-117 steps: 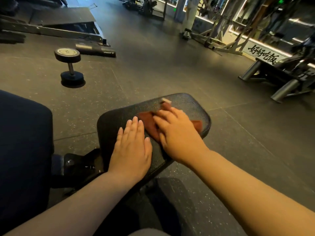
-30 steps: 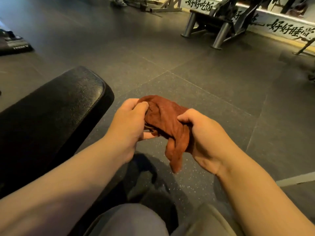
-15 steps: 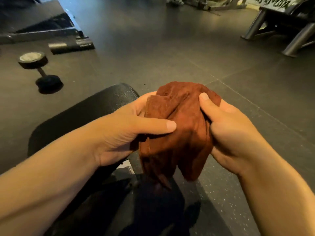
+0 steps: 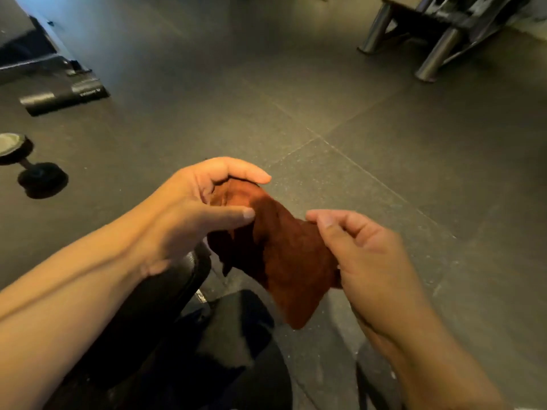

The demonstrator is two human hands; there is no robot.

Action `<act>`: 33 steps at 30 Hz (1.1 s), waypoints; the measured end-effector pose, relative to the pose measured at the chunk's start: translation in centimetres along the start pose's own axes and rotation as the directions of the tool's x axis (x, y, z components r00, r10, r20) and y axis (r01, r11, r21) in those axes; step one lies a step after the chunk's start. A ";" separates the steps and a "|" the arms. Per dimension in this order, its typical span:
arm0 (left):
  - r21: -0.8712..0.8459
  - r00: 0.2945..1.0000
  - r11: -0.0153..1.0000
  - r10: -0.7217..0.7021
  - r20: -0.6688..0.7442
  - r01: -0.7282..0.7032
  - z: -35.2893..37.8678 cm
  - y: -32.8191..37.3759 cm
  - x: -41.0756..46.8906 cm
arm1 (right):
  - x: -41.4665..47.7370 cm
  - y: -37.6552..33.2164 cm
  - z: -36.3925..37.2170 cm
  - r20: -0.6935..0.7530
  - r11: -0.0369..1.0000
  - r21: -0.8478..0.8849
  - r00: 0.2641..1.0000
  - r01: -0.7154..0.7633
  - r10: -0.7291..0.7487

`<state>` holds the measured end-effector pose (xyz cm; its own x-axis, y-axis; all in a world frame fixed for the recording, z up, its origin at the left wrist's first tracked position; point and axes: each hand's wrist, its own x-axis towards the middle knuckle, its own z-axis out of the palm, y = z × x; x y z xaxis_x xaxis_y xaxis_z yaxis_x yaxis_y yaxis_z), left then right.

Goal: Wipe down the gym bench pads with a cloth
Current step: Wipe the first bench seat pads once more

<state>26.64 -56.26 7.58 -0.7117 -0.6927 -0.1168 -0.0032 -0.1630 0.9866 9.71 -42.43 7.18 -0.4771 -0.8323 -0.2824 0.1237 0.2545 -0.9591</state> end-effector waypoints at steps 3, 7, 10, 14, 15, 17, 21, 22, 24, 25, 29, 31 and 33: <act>0.376 0.991 0.924 0.024 0.130 -0.072 4.0 7.0 0.6 | -5.2 -6.4 -4.8 0.001 1.000 0.021 1.000 -0.001 0.001; 0.592 0.968 0.786 0.031 0.248 -0.177 11.7 16.0 1.0 | -12.6 -15.2 -10.4 -0.097 0.959 -0.271 0.989 0.084 -0.114; 0.641 0.919 0.741 -0.086 0.385 -0.200 17.5 21.7 0.4 | -17.6 -20.3 -14.2 -0.269 0.848 -0.530 0.943 0.025 -0.196; 0.619 0.810 0.753 -0.210 0.547 -0.223 24.6 27.6 -0.9 | -24.6 -25.1 -18.0 -0.488 0.821 -0.549 0.857 -0.154 -0.165; 0.574 0.769 0.791 -0.227 0.597 -0.212 26.4 28.8 -1.1 | -26.5 -26.0 -18.8 -0.546 0.853 -0.490 0.826 -0.180 -0.140; 0.507 0.677 0.834 -0.245 0.694 -0.218 30.1 30.9 -2.1 | -30.5 -27.6 -19.7 -0.669 0.935 -0.307 0.739 -0.178 -0.079; 0.310 0.463 0.876 -0.116 0.879 -0.369 38.0 34.0 -6.2 | -38.9 -29.0 -20.1 -0.893 0.987 -0.125 0.444 -0.096 -0.070; 0.272 0.405 0.902 -0.122 0.906 -0.336 39.7 34.6 -7.7 | -41.0 -29.1 -20.0 -0.928 0.991 -0.104 0.365 -0.081 -0.068; 0.221 0.276 0.941 -0.148 0.950 -0.254 42.9 35.6 -11.0 | -45.4 -28.9 -19.5 -0.977 0.996 -0.062 0.208 -0.060 -0.049; 0.204 0.212 0.952 -0.156 0.965 -0.227 44.2 36.0 -12.8 | -47.7 -28.6 -19.1 -0.991 0.997 -0.052 0.123 -0.064 -0.043; 0.220 0.046 0.959 -0.215 0.975 -0.180 47.8 36.0 -20.3 | -55.4 -27.4 -15.5 -0.985 0.970 -0.004 -0.166 -0.244 -0.046; 0.245 0.013 0.946 -0.248 0.969 -0.214 49.2 35.3 -23.9 | -58.2 -27.4 -13.0 -0.972 0.943 -0.009 -0.219 -0.333 -0.087; 0.263 -0.035 0.939 -0.277 0.960 -0.224 50.0 34.8 -27.6 | -60.1 -28.3 -10.5 -0.987 0.974 -0.007 -0.154 -0.225 -0.043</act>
<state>11.02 -7.69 50.80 -0.6486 0.7441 -0.1600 -0.0281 0.1867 0.9820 25.73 5.54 51.44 -0.7906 0.6037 0.1027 0.2217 0.4386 -0.8709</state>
